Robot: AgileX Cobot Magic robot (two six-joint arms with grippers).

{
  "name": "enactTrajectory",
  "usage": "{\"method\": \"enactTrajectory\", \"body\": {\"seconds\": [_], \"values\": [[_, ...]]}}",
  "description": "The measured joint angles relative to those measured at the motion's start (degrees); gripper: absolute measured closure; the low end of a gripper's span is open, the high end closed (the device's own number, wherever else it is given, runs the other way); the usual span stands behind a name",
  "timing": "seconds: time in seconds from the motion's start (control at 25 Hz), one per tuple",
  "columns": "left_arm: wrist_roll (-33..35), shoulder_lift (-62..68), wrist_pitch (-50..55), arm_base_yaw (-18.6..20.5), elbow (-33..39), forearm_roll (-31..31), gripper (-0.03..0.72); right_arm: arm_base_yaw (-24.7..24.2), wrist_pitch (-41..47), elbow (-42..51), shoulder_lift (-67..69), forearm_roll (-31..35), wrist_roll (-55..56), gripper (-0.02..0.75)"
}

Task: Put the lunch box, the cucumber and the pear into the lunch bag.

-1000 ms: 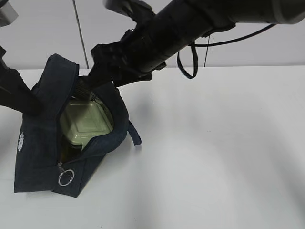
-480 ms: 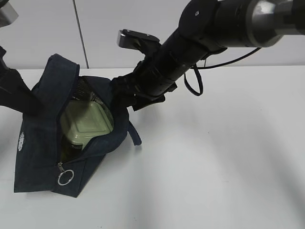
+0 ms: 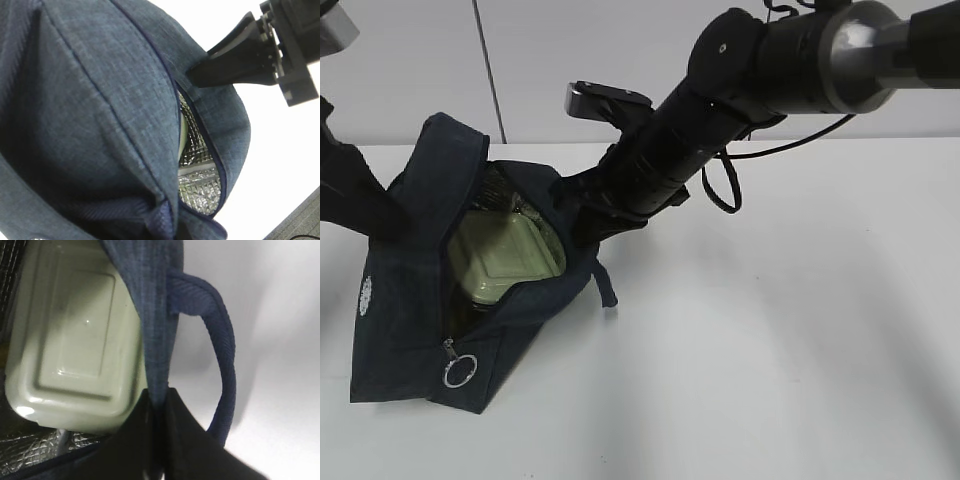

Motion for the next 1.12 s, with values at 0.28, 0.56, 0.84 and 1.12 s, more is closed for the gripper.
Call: {"method": "enactTrajectory", "body": {"seconds": [0.28, 0.56, 0.84, 1.12], "values": [[-0.3, 0.0, -0.9, 0.0, 0.0, 0.0, 0.685, -1.3, 2.9, 0.0, -4.0, -1.5, 0.7, 0.73], [-0.6, 0.6, -1.7, 0.0, 0.0, -0.1, 0.685, -1.5, 5.5, 0.0, -6.4, -3.7, 1.5, 0.732], [-0.7, 3.2, -2.7, 0.0, 0.0, -1.2, 0.685, -1.5, 7.5, 0.0, -10.1, -8.5, 3.9, 0.733], [-0.7, 4.2, -3.9, -2.7, 0.0, -2.5, 0.685, -1.6, 7.8, 0.1, -10.7, -17.5, 8.9, 0.733]]}}
